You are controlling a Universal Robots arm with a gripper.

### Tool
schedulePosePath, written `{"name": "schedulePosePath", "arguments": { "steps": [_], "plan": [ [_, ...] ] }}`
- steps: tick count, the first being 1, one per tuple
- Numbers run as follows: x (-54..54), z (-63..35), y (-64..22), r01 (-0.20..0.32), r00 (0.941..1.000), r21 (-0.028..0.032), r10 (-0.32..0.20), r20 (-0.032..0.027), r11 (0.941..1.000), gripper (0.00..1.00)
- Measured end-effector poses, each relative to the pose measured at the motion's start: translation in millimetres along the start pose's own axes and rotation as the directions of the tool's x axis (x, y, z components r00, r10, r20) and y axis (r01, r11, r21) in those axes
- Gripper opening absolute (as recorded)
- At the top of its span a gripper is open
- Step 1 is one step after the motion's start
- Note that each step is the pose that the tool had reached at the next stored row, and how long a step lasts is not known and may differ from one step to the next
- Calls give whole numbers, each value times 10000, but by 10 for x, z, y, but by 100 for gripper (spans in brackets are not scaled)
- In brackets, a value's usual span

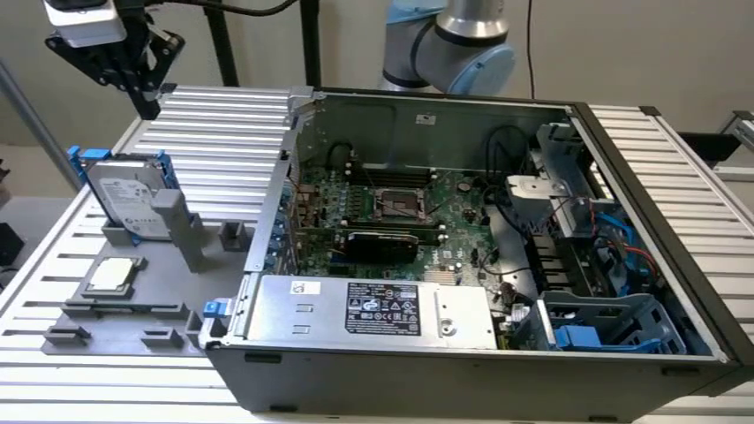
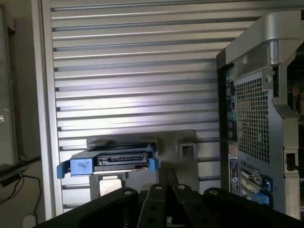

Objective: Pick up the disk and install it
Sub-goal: 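Reach for the disk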

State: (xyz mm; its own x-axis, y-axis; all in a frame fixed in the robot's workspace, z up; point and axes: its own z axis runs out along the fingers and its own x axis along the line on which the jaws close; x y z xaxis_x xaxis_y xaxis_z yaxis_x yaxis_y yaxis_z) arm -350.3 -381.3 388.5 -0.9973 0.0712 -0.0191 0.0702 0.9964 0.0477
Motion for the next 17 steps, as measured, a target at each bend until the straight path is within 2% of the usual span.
{"name": "schedulePosePath", "arguments": {
  "steps": [17],
  "plan": [
    [773, 92, -57, -2, 10000, 18, 2, -51, 10000, 0]
  ]
}}
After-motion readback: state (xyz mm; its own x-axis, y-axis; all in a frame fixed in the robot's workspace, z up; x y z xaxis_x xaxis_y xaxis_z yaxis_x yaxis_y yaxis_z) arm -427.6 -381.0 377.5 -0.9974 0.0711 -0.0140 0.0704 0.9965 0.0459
